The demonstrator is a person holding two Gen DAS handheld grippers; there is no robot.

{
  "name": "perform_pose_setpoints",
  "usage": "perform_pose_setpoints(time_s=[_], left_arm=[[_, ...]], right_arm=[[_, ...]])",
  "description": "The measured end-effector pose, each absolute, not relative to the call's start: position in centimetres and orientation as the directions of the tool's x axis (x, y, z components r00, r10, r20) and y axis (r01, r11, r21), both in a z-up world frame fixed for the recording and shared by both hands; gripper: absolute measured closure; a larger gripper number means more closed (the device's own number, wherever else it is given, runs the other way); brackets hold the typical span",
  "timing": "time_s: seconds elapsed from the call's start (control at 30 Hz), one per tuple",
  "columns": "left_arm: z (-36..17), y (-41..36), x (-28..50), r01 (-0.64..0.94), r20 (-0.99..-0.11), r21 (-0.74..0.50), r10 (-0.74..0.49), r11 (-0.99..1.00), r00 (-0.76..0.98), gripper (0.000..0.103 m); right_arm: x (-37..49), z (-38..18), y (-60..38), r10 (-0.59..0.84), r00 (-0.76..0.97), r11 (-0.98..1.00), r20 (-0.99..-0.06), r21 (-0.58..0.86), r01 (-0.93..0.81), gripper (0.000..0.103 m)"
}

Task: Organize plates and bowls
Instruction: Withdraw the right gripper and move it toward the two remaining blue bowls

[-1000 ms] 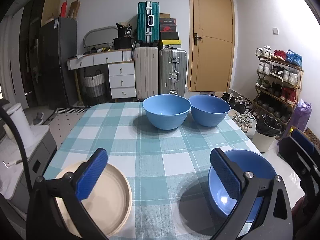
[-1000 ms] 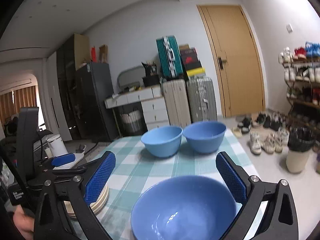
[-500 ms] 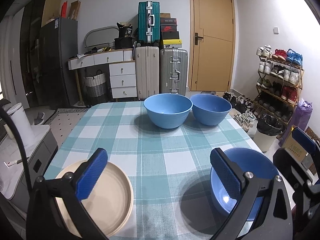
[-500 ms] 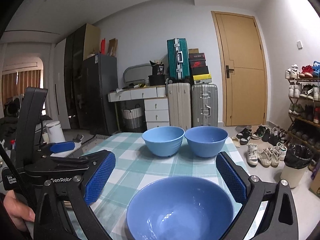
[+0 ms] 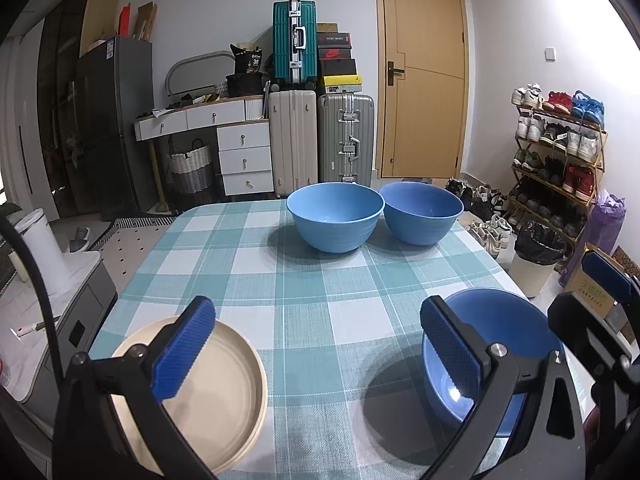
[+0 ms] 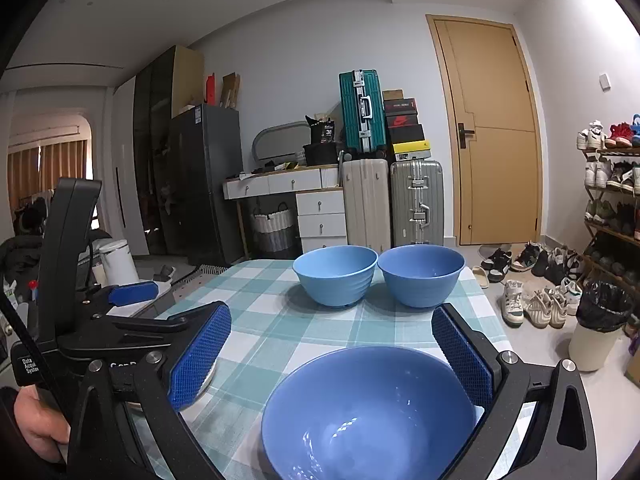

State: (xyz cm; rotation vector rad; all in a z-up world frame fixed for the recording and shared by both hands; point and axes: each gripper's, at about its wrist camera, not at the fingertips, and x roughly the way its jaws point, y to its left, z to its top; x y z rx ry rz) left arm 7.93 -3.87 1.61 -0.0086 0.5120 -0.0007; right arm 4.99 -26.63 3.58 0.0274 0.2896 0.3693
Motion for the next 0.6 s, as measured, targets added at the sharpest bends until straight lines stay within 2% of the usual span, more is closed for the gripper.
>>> perform_pose_setpoints(time_s=[0.33, 0.43, 0.6], left_arm=[[1.7, -3.1, 7.8, 0.001, -0.503, 0.009, 0.004, 1.000, 0.864, 0.000], [2.1, -2.3, 8.4, 0.016, -0.534, -0.018, -0.023, 1.000, 0.845, 0.000], [3.6, -1.4, 10.6, 0.000, -0.576, -0.002, -0.001, 1.000, 0.817, 0.000]], right_arm=[[5.1, 4.0, -27.9, 0.346, 0.898, 0.938, -0.271, 0.133, -0.321, 0.001], [4.7, 4.3, -28.2, 0.355, 0.902, 0.934, -0.247, 0.140, -0.329, 0.001], [4.4, 4.4, -28.7, 0.360, 0.900, 0.930, -0.245, 0.169, -0.326, 0.001]])
